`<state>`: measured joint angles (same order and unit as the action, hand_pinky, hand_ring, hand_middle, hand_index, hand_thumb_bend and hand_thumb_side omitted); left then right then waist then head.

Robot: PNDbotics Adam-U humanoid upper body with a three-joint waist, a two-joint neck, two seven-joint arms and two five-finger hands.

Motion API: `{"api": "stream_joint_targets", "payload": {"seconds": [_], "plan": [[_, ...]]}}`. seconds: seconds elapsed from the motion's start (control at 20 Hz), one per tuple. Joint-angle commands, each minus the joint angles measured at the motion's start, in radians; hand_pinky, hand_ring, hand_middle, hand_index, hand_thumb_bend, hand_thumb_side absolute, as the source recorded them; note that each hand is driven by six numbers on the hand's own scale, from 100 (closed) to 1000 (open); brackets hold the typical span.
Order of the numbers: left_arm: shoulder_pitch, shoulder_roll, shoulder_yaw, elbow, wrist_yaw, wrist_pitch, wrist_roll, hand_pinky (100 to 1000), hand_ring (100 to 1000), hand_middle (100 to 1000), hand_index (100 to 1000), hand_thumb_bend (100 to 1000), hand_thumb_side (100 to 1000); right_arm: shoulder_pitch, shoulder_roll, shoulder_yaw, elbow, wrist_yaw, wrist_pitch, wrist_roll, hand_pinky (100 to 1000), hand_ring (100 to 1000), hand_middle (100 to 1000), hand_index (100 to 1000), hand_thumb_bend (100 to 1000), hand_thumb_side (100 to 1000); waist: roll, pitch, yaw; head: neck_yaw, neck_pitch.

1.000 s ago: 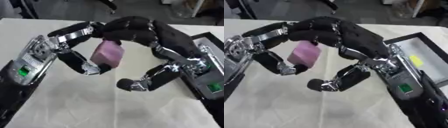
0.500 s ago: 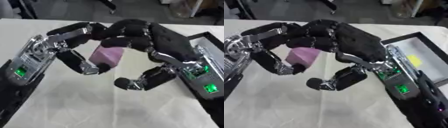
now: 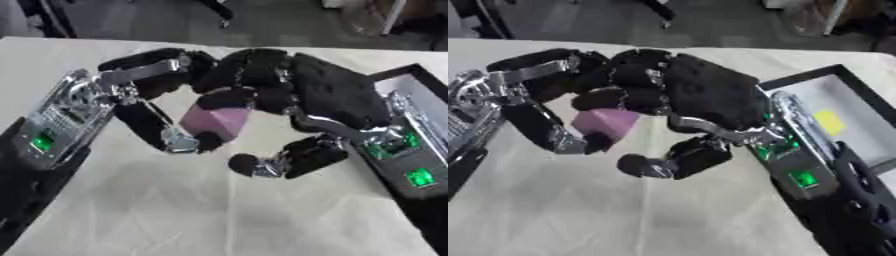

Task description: Pick up the objects with one hand, pass them to the other hand, and then place them into the box on the other side of the table.

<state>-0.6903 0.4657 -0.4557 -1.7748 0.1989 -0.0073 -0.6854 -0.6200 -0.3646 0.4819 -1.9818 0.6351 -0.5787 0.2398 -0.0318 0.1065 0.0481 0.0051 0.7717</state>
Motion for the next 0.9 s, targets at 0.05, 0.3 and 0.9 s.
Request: {"api": "stream_joint_targets", "payload": {"seconds": [0.05,0.3,0.9], "plan": [[-0.026,0.019,-0.001,-0.023,0.019,0.007,-0.01,712,463,405,579,100,119,-0.008,-0.002,-0.01,-0.018,0.03,-0.003,0.02,858,859,861,920,302,166,0.012,-0.026,-0.001,-0.001,-0.002],[-0.031,0.017,-0.011,-0.023,0.033,0.017,-0.024,712,464,407,579,100,119,-0.002,-0.002,-0.006,-0.018,0.064,-0.001,0.059,861,866,867,928,294,151,0.014,-0.027,0.0,-0.001,-0.002],[-0.043,0.008,-0.025,-0.038,0.045,0.027,-0.046,713,466,408,582,100,113,0.009,0.003,-0.005,-0.018,0.117,0.028,0.113,853,843,787,917,238,117,0.016,-0.029,0.0,0.0,-0.002]]}}
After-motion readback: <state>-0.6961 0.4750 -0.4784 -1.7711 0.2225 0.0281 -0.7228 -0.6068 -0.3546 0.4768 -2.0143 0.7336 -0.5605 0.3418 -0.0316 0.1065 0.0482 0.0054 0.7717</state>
